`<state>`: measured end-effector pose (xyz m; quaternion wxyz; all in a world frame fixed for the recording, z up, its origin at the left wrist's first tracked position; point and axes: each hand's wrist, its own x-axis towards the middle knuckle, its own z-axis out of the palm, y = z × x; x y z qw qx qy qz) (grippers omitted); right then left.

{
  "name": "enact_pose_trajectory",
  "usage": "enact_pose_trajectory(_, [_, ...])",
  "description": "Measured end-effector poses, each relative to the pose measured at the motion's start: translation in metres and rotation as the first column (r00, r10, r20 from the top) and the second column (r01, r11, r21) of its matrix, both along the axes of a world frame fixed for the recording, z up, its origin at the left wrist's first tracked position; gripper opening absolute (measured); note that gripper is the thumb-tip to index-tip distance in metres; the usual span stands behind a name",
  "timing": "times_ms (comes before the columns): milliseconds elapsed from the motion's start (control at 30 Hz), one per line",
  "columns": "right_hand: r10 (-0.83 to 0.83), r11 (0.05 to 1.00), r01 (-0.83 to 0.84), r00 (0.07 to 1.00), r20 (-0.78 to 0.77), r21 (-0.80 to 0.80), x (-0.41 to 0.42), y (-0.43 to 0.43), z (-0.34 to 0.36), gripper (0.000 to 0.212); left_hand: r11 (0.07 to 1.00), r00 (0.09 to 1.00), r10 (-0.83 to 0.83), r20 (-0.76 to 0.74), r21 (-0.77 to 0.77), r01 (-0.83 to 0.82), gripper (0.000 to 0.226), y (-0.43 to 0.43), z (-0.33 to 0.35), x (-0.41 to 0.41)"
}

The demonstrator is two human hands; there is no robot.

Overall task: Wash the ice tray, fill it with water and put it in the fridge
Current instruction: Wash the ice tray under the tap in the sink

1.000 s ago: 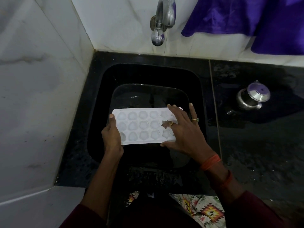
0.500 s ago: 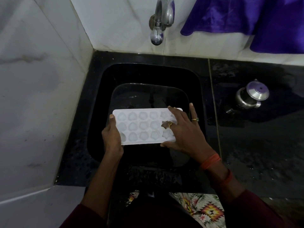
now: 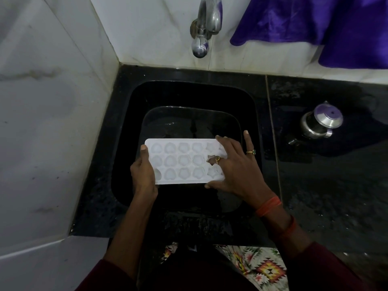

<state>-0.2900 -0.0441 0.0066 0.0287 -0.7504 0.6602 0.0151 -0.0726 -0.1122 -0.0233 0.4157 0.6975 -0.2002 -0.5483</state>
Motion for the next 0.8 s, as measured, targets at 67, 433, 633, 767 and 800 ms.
enact_pose_trajectory(67, [-0.018,0.999,0.019,0.999,0.029,-0.03,-0.0008,0.0006,0.0011,0.071,1.0,1.0,0.006,0.004,0.001,-0.006,0.036,0.0003,-0.0018,0.0004])
enact_pose_trajectory(433, [-0.031,0.999,0.031,0.999,-0.014,0.021,-0.0012,-0.0005,-0.0002,0.07,1.0,0.999,-0.006,0.037,0.011,0.006,0.041,-0.0029,-0.0065,-0.0004])
enact_pose_trajectory(633, [-0.031,0.998,0.033,0.999,-0.021,0.057,-0.0031,-0.0037,-0.0006,0.076,1.0,0.999,-0.009,0.04,0.021,0.008,0.041,-0.0034,-0.0079,-0.0005])
enact_pose_trajectory(767, [-0.048,0.998,0.05,0.998,-0.046,0.048,-0.0026,-0.004,-0.0009,0.079,1.0,1.0,0.012,0.028,0.012,-0.012,0.04,-0.007,-0.0053,-0.0019])
enact_pose_trajectory(800, [-0.052,0.998,0.053,0.998,-0.043,0.03,-0.0026,-0.0036,-0.0009,0.08,1.0,1.0,0.017,0.025,0.008,-0.017,0.039,-0.0077,-0.0046,-0.0027])
